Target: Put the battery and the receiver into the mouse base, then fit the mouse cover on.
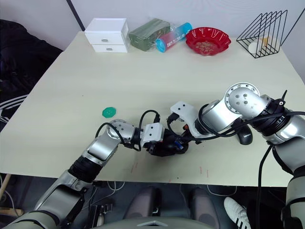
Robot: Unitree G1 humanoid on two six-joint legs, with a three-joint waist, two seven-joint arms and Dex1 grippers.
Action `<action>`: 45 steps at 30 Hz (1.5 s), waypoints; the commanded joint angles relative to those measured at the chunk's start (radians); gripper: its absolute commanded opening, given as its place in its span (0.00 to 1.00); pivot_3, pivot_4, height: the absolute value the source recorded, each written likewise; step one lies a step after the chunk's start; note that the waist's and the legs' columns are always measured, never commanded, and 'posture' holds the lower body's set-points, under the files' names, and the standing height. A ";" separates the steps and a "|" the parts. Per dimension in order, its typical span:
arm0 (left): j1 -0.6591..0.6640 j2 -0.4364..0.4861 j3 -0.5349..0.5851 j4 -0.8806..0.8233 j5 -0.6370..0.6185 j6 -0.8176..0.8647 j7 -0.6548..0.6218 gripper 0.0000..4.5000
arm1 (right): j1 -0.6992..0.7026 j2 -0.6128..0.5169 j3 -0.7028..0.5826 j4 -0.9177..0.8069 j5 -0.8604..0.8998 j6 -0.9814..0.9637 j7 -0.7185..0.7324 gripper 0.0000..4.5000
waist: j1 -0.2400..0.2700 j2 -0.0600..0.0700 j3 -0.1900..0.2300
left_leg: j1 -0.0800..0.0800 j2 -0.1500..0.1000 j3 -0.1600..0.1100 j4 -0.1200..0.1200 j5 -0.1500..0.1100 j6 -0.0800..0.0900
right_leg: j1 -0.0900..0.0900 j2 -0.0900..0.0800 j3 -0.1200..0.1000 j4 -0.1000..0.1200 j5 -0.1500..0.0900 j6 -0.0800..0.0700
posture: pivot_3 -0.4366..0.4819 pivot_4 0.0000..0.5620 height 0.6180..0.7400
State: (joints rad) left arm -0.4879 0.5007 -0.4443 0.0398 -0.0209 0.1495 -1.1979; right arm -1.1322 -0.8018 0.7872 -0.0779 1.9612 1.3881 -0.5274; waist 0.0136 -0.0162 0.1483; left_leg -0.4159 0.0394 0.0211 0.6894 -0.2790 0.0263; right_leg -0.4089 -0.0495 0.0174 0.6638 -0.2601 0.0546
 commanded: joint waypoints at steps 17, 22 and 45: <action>0.021 0.009 -0.045 0.001 0.067 0.032 0.027 0.66 | 0.020 0.064 0.017 0.047 0.011 -0.005 -0.107 0.00 | -0.003 0.001 -0.002 | 0.001 0.000 0.000 -0.001 0.000 0.000 | 0.000 0.000 0.000 0.000 0.000 0.000 | 0.48 0.27 1.00; 0.030 0.009 -0.047 -0.009 0.067 0.037 0.029 0.66 | 0.026 0.067 0.017 0.046 0.011 -0.004 -0.132 0.00 | -0.003 0.001 -0.003 | 0.001 0.000 0.000 -0.001 0.000 0.000 | 0.000 0.000 0.000 0.000 0.000 0.000 | 0.48 0.27 1.00; 0.029 0.012 -0.046 0.012 0.060 0.024 0.030 0.66 | 0.051 -0.025 0.022 -0.031 0.011 -0.016 -0.087 0.00 | 0.001 0.002 -0.005 | 0.000 0.000 0.000 -0.002 0.000 0.000 | 0.000 -0.001 0.000 -0.002 0.000 0.000 | 0.48 0.27 1.00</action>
State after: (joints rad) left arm -0.4748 0.5034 -0.4516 0.0146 -0.0103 0.1654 -1.1775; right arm -1.0977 -0.7912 0.7800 -0.1024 1.9762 1.3559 -0.6102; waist 0.0146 -0.0145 0.1428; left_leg -0.4160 0.0398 0.0207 0.6878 -0.2792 0.0265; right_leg -0.4087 -0.0505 0.0169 0.6618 -0.2602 0.0545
